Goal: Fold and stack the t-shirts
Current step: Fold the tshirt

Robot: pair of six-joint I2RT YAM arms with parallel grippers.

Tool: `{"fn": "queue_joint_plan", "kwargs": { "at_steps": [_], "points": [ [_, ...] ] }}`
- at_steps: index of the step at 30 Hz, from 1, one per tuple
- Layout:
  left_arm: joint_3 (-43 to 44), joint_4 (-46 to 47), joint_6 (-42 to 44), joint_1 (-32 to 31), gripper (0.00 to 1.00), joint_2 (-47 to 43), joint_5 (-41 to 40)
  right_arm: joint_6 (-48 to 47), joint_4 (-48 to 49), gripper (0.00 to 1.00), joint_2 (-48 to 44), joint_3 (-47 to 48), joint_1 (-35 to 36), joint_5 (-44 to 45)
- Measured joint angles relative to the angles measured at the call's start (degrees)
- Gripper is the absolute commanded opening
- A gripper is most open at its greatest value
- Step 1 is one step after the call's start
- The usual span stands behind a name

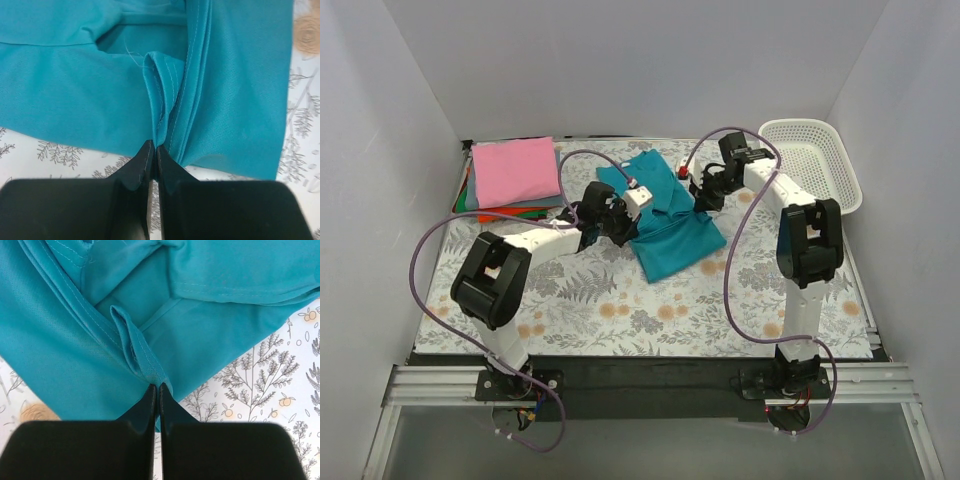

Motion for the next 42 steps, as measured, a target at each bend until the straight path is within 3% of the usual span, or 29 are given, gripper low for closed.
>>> {"fn": "queue_joint_plan", "kwargs": {
  "at_steps": [15, 42],
  "points": [
    [8.9, -0.7, -1.0, 5.1, 0.0, 7.5, 3.4, 7.7, 3.5, 0.01, 8.7, 11.9, 0.4, 1.6],
    [14.9, 5.7, -10.3, 12.3, 0.0, 16.9, 2.6, 25.2, 24.9, 0.01, 16.9, 15.5, 3.7, 7.9]
  ]
}}
